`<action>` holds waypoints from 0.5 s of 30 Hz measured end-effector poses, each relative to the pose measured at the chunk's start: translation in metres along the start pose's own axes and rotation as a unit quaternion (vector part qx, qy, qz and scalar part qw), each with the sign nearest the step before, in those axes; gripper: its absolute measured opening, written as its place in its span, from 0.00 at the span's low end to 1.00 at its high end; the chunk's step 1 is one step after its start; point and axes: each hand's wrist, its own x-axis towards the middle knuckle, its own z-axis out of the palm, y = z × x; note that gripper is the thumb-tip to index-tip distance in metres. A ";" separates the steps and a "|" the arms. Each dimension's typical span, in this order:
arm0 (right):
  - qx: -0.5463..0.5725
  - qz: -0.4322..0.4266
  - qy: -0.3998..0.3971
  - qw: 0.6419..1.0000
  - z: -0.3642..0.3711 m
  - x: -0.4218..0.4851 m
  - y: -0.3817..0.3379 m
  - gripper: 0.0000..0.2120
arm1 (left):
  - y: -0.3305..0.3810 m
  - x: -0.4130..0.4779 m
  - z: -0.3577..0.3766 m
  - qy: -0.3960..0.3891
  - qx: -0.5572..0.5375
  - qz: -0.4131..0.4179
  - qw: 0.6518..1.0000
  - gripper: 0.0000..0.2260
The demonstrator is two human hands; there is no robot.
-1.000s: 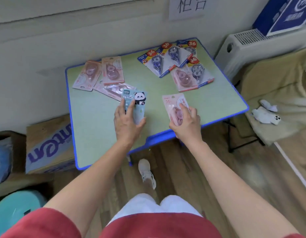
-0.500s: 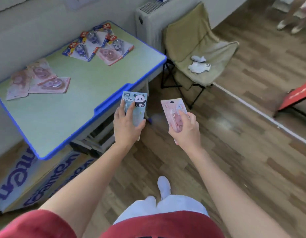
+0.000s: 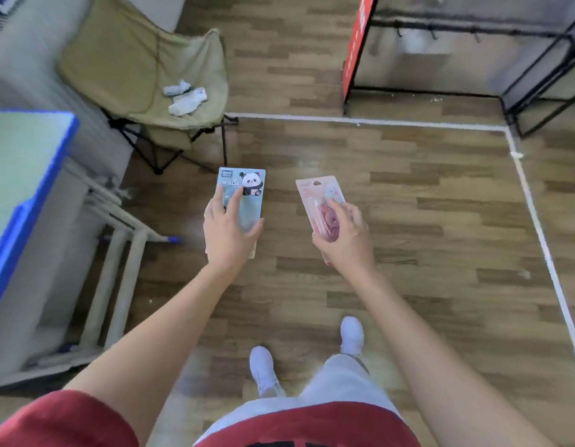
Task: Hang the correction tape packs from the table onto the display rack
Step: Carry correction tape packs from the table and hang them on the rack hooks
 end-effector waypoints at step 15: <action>-0.043 0.070 0.085 0.993 -0.275 0.088 0.209 0.32 | 0.321 0.030 0.187 -0.049 -0.054 0.086 0.994 0.31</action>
